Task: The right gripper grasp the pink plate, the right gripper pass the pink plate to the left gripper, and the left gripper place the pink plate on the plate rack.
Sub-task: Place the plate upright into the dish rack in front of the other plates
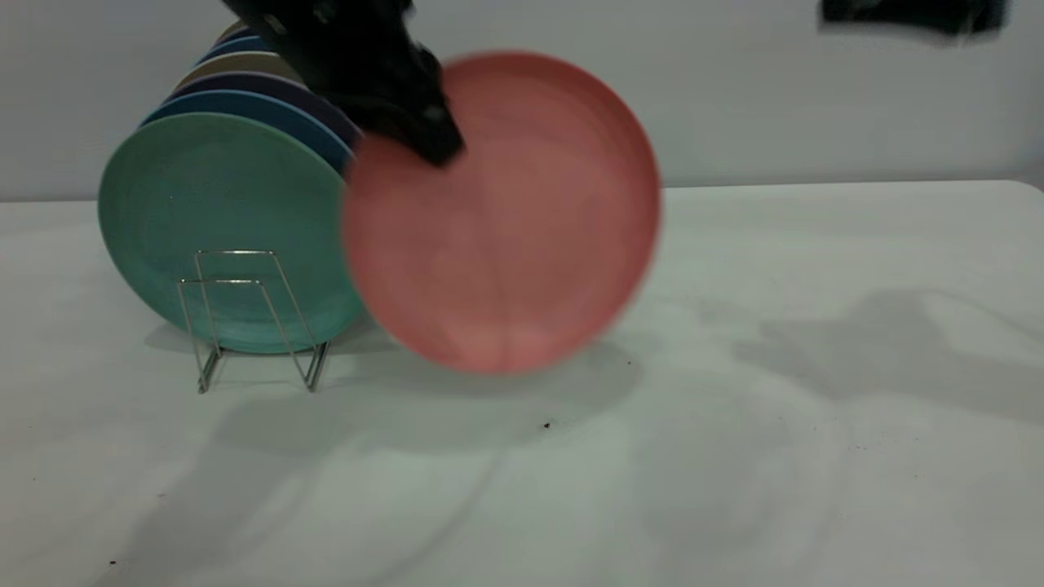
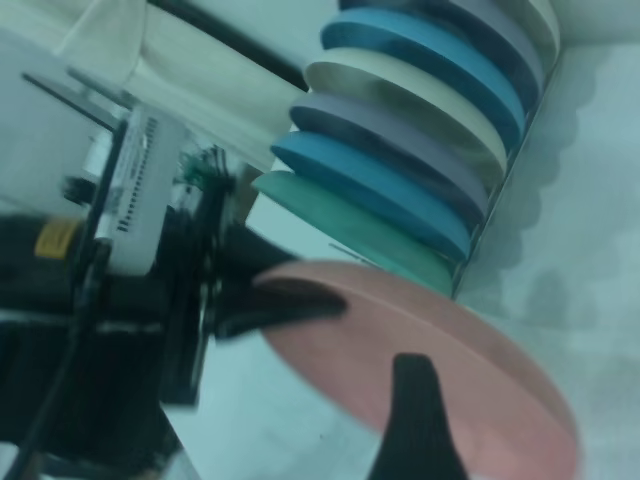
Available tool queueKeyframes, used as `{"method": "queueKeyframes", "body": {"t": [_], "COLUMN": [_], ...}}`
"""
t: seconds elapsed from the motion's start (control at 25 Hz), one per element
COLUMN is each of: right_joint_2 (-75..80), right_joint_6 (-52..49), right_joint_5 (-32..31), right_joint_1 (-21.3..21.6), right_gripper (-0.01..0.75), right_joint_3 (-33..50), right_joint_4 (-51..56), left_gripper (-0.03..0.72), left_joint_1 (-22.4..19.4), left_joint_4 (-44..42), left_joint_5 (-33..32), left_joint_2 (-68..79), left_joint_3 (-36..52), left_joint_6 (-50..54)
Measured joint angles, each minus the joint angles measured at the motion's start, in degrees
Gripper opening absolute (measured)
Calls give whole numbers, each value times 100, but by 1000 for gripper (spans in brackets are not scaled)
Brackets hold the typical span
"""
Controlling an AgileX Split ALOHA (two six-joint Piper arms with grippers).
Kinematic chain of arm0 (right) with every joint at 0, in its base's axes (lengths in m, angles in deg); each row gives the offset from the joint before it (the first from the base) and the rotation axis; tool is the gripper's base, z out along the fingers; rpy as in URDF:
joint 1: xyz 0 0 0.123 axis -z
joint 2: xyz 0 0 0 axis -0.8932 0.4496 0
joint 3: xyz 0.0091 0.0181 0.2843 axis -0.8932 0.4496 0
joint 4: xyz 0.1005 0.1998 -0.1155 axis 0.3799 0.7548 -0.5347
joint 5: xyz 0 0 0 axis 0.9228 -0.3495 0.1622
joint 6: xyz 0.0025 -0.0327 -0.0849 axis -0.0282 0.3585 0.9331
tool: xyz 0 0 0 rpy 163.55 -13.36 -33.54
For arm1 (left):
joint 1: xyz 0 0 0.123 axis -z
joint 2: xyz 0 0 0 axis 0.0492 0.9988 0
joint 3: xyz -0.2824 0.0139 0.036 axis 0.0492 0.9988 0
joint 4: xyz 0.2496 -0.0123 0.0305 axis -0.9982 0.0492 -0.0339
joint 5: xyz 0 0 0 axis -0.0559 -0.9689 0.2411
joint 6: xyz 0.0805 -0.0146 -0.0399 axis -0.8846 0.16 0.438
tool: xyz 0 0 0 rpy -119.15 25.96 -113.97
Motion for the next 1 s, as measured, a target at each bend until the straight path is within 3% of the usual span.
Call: {"method": "queueKeyframes", "body": {"t": [0.2, 0.4, 0.52, 0.8, 1.0], "right_joint_2": [-1795, -3484, -4363, -6046, -6761], "right_joint_6": [-687, -1597, -2121, -3218, -3807], "right_joint_5": [-194, -362, -437, -512, -512], "right_joint_1": [0, 0, 0, 0, 0], "right_gripper": [532, 520, 519, 519, 519], "right_joint_3": [0, 0, 0, 6, 440], "right_joint_4": [-1429, -2703, -3249, -4397, -5056], "left_gripper": [108, 108, 108, 108, 108], "left_joint_1": [-97, -574, -1022, -1927, -2207], "left_joint_4": [-1814, -2406, -2157, -170, 235], "left_joint_5": [-177, -646, -906, -1620, -1714], "left_joint_2": [-811, -1341, -1422, -1429, -1434], "left_joint_3": [0, 0, 0, 0, 0], "left_joint_6": [-157, -770, -1599, -4017, -4518]}}
